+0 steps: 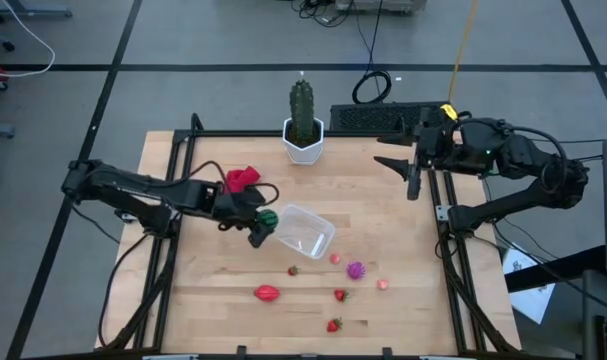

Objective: Pick and placing Produce into tupperware
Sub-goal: Put the green watermelon into the transparent container

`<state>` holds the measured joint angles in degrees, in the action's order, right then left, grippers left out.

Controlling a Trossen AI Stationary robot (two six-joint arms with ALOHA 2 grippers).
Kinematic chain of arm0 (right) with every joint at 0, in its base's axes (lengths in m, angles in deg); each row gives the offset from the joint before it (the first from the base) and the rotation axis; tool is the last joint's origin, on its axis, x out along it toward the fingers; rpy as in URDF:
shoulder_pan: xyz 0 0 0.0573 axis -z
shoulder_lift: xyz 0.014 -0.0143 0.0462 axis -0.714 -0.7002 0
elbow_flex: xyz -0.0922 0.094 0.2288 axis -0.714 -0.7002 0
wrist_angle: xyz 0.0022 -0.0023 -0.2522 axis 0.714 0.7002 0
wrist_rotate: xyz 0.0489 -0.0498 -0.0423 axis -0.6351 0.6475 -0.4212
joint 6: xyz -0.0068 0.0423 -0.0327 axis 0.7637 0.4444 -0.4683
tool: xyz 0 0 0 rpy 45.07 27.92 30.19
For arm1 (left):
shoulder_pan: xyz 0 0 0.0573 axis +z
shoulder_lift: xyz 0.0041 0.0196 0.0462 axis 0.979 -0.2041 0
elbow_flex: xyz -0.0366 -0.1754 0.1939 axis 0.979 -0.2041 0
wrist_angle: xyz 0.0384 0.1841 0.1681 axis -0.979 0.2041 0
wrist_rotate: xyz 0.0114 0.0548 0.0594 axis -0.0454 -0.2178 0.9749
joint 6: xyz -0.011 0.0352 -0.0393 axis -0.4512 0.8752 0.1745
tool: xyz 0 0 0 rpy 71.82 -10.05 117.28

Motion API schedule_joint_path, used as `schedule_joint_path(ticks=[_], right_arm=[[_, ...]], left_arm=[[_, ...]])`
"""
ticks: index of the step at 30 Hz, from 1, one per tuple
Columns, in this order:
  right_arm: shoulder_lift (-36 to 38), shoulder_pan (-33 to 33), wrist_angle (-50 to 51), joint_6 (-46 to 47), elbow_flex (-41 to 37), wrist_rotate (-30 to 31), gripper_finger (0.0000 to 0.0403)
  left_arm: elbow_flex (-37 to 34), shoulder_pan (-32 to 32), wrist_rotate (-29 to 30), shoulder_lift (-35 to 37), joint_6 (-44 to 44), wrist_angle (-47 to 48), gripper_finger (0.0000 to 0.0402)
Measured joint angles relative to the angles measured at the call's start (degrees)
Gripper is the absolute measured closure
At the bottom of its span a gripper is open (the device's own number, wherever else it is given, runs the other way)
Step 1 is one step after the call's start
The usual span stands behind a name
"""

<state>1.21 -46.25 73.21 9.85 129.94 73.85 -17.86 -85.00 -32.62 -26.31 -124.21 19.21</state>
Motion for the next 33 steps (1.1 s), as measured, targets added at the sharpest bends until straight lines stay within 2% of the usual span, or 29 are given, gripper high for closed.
schedule_joint_path(ticks=[2,12,16,24,29,33], right_arm=[[-0.33,0.0,-0.23,-0.12,0.0,0.0,0.022],[-0.73,0.0,-0.52,-0.6,0.0,0.03,0.022],[-0.56,0.0,-1.25,-2.93,0.0,1.63,0.022],[-0.1,0.02,-7.29,-10.4,0.0,10.39,0.022],[0.03,0.02,-13.93,-16.13,0.0,15.17,0.022],[0.05,0.63,-18.47,-18.98,0.0,15.47,0.022]], left_arm=[[3.51,0.57,0.12,-1.32,2.64,-0.83,0.0095],[23.34,2.98,0.76,-12.82,13.83,15.8,0.0094],[28.07,4.51,-2.51,-17.66,16.33,18.92,0.0094],[30.61,7.3,-11.24,-21.16,16.72,22.77,0.0094],[30.6,7.35,-12.08,-21.92,15.23,22.86,0.0094],[30.71,7.35,-11.99,-22.7,13.58,22.69,0.0094]])
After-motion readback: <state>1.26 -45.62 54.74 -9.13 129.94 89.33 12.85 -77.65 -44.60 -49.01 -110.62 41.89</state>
